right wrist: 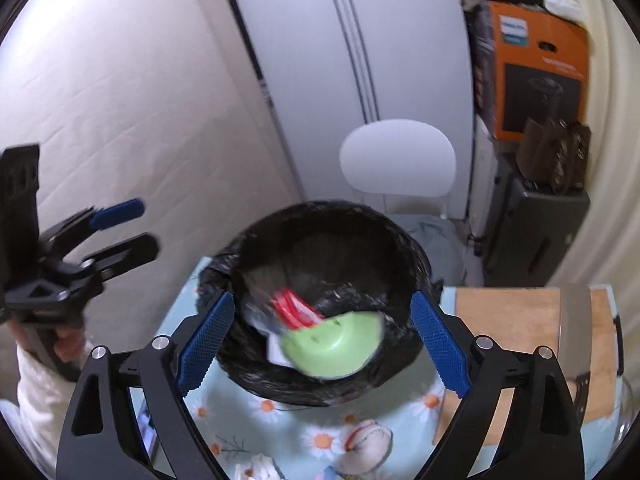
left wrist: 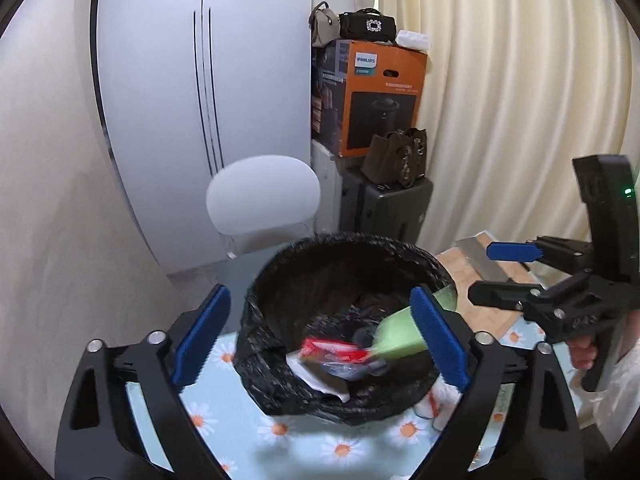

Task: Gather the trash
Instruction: 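Carry the green cup and red wrapper over the trash bin and open both grippers, then move both grippers back to the table toward the clear cup and white tissues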

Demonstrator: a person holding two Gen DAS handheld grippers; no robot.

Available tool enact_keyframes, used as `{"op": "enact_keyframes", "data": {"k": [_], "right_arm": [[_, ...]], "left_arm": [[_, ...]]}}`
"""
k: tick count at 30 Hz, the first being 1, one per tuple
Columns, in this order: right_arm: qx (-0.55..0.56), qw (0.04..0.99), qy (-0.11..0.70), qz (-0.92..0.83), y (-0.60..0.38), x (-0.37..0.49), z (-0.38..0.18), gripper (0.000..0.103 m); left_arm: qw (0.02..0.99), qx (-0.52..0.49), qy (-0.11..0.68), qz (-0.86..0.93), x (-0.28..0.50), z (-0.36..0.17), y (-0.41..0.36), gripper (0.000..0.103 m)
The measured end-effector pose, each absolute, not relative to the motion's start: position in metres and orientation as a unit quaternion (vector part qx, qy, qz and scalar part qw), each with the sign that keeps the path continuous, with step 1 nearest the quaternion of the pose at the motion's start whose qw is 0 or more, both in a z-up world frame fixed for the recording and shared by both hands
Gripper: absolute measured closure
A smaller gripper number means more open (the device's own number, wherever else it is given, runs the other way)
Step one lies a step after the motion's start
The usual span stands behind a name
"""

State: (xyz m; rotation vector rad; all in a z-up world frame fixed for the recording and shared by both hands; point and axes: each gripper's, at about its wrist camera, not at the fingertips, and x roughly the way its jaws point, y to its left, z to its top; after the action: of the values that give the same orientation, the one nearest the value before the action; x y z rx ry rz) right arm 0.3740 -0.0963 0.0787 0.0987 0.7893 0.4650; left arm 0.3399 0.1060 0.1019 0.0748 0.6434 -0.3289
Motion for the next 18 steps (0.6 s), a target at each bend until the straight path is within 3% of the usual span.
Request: {"op": "enact_keyframes", "data": {"k": [18], "right_arm": [[0.039,0.871,0.434,0.227,-0.154,0.316,0.024,0.017]], "left_arm": [[0.923,-0.046,0.378,-0.048,0.273,0.053,0.134,0.006]]}}
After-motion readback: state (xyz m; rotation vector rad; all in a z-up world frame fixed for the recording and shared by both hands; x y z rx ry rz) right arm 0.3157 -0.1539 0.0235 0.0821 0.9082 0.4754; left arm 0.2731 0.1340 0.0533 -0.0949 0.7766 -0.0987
